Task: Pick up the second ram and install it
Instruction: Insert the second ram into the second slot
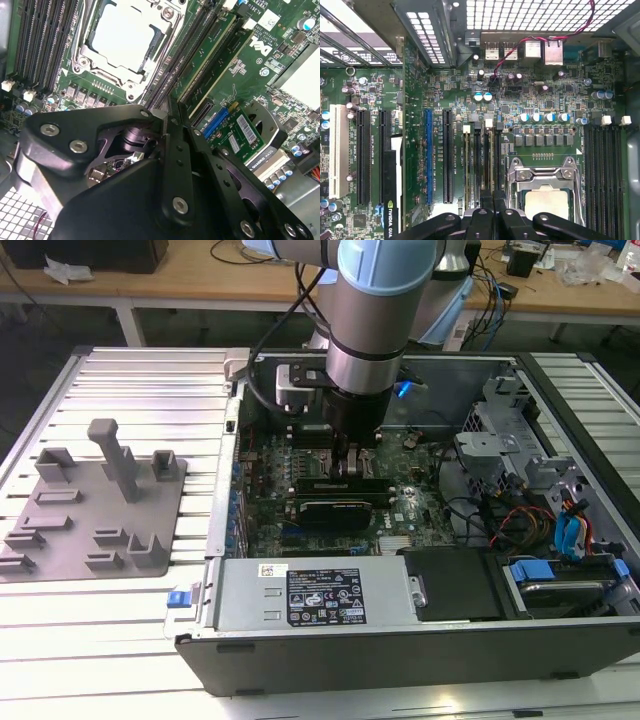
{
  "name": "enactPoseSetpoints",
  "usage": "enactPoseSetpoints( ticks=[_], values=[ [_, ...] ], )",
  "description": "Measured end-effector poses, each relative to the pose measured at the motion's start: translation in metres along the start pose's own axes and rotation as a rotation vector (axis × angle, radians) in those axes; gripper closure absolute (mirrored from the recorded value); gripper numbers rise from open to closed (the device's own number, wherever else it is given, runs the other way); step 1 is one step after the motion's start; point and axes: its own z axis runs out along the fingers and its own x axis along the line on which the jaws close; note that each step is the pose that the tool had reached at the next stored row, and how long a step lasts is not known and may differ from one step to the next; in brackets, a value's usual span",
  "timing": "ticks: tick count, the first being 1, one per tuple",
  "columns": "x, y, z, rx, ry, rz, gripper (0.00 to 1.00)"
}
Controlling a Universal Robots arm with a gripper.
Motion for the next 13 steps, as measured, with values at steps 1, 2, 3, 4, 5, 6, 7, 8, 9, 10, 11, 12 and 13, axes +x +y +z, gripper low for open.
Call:
enactPoseSetpoints(
  ticks=[1,2,3,4,5,6,7,8,9,10,11,12,13],
  values=[
    [0.0000,-0.0001,0.0000,0.0001,0.0000,0.000,0.91],
    [0.0000,-0.0001,0.0000,0.0001,0.0000,0.000,0.91],
    [0.0000,-0.0001,0.0000,0.0001,0.0000,0.000,0.91],
    [0.0000,-0.0001,0.0000,0.0001,0.0000,0.000,0.91],
    [0.0000,-0.0001,0.0001,0.0001,-0.0001,0.000,0.91],
    [0.0000,-0.0002,0.0007,0.0003,-0.0002,0.000,0.91],
    [0.0000,-0.0002,0.0009,0.0001,0.0000,0.000,0.91],
    [0.0000,-0.0002,0.0009,0.0000,0.0002,0.000,0.91],
    [0.0001,-0.0002,0.0010,0.0001,0.0001,0.000,0.91],
    [0.0000,-0.0002,0.0009,0.0001,0.0000,0.000,0.91],
    [-0.0001,-0.0002,0.0003,0.0003,-0.0004,0.000,0.91],
    [-0.0001,-0.0002,0.0001,0.0002,-0.0002,0.000,0.91],
    [0.0000,-0.0001,0.0000,0.0001,-0.0001,0.000,0.91]
  ],
)
